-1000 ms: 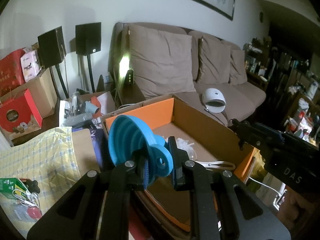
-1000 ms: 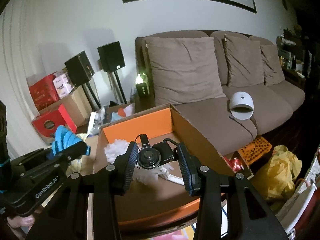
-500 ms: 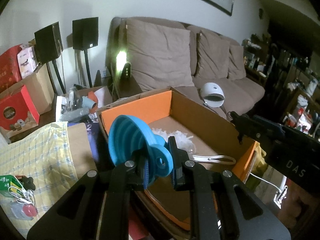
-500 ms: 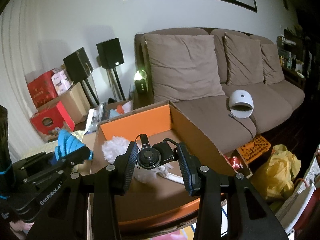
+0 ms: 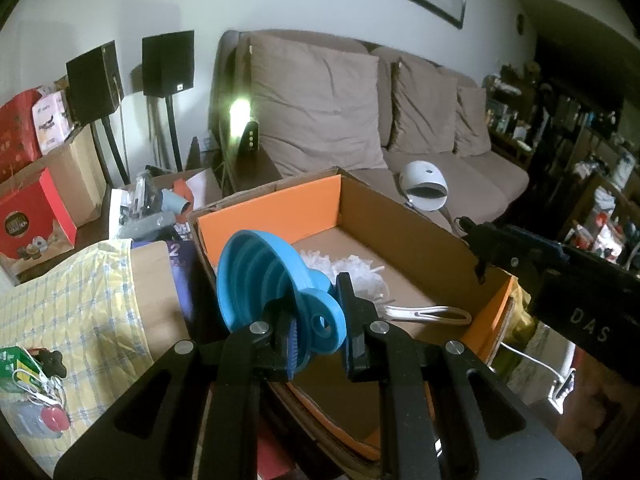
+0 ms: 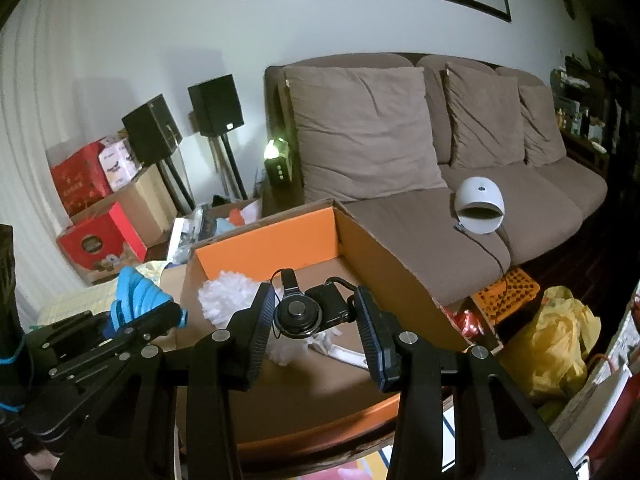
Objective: Organize objects
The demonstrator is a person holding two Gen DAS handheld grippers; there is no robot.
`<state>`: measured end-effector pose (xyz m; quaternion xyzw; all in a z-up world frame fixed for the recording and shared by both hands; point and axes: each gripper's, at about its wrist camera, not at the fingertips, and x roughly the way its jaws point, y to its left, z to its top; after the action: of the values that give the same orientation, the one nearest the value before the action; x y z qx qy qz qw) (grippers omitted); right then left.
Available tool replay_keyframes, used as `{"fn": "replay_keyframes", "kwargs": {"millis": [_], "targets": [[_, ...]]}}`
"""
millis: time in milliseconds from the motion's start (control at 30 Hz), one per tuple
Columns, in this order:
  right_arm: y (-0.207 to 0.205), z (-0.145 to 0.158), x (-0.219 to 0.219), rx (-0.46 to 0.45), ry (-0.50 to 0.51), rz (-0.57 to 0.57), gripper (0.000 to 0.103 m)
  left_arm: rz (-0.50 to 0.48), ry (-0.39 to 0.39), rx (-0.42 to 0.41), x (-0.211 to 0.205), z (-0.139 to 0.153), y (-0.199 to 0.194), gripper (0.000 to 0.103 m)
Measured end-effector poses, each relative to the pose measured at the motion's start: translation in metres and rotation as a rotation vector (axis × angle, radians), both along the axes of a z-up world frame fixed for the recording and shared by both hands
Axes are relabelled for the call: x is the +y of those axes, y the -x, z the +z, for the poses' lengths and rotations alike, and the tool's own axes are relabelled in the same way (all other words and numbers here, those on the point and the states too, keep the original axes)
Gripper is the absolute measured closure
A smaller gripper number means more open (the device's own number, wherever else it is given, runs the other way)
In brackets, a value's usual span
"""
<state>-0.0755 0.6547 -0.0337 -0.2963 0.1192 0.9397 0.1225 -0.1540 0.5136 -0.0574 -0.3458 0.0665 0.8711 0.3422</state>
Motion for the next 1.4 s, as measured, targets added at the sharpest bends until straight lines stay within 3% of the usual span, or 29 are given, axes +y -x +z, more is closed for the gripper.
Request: {"fn": "replay_keyframes", "kwargs": {"millis": [1400], "targets": [[0.004, -0.008, 0.011, -0.029, 0.027, -0.019, 0.061, -0.014, 0.062, -0.037, 0.010, -0.025, 0.000, 0.088]]}}
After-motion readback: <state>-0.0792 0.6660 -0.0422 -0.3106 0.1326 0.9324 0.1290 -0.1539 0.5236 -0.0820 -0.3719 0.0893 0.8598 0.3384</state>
